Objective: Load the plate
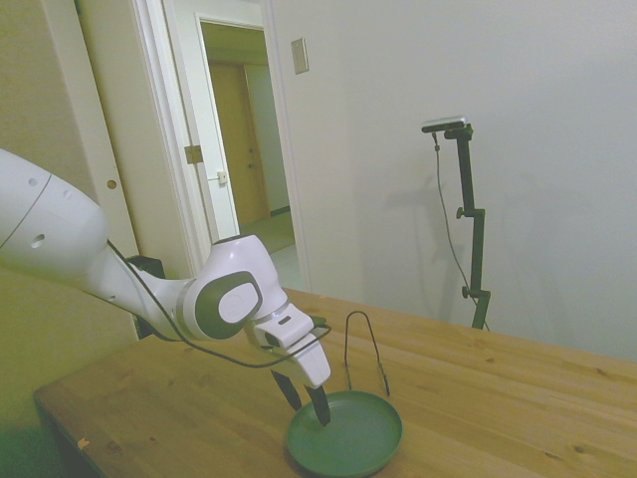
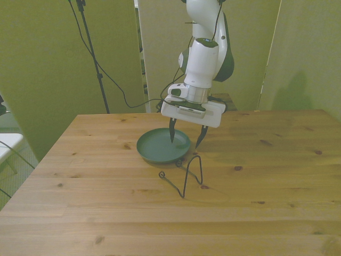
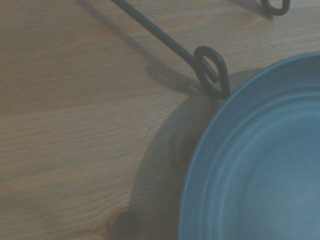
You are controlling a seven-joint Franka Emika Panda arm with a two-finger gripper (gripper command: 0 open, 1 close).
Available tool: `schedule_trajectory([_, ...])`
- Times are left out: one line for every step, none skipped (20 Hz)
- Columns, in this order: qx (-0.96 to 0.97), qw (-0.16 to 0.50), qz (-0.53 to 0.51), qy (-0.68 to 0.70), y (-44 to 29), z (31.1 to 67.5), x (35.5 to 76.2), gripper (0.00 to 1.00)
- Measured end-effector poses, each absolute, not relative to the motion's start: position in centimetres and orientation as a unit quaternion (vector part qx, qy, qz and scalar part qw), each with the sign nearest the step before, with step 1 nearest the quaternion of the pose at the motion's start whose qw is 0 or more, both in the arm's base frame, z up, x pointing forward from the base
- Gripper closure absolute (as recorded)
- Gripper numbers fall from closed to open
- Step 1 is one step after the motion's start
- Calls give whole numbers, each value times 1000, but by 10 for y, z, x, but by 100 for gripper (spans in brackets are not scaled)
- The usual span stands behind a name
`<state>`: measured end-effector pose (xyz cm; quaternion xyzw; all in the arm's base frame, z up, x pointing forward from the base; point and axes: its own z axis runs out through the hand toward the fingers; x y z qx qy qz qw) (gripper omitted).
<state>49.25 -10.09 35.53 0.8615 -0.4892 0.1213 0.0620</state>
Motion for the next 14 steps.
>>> schedule_trajectory([859, 62, 121, -493, -101, 353, 493, 100])
schedule_trajectory([857, 63, 120, -496, -101, 352, 493, 100])
schedule_trajectory([856, 63, 119, -499, -101, 350, 493, 100])
schedule_trajectory([854, 62, 120, -503, -101, 350, 493, 100])
schedule_trajectory([852, 61, 121, -506, -101, 350, 494, 100])
schedule_trajectory([850, 61, 121, -509, -102, 349, 493, 100])
schedule_trajectory([849, 60, 121, -511, -102, 349, 493, 100])
schedule_trajectory([847, 60, 121, -514, -102, 349, 493, 100])
schedule_trajectory([846, 60, 121, -516, -102, 348, 493, 100])
schedule_trajectory([845, 60, 120, -517, -102, 348, 494, 100])
schedule_trajectory([845, 60, 120, -518, -102, 348, 494, 100])
schedule_trajectory([845, 61, 119, -518, -101, 347, 494, 100])
schedule_trajectory([845, 62, 117, -518, -101, 347, 494, 100])
schedule_trajectory([845, 63, 116, -518, -101, 347, 494, 100])
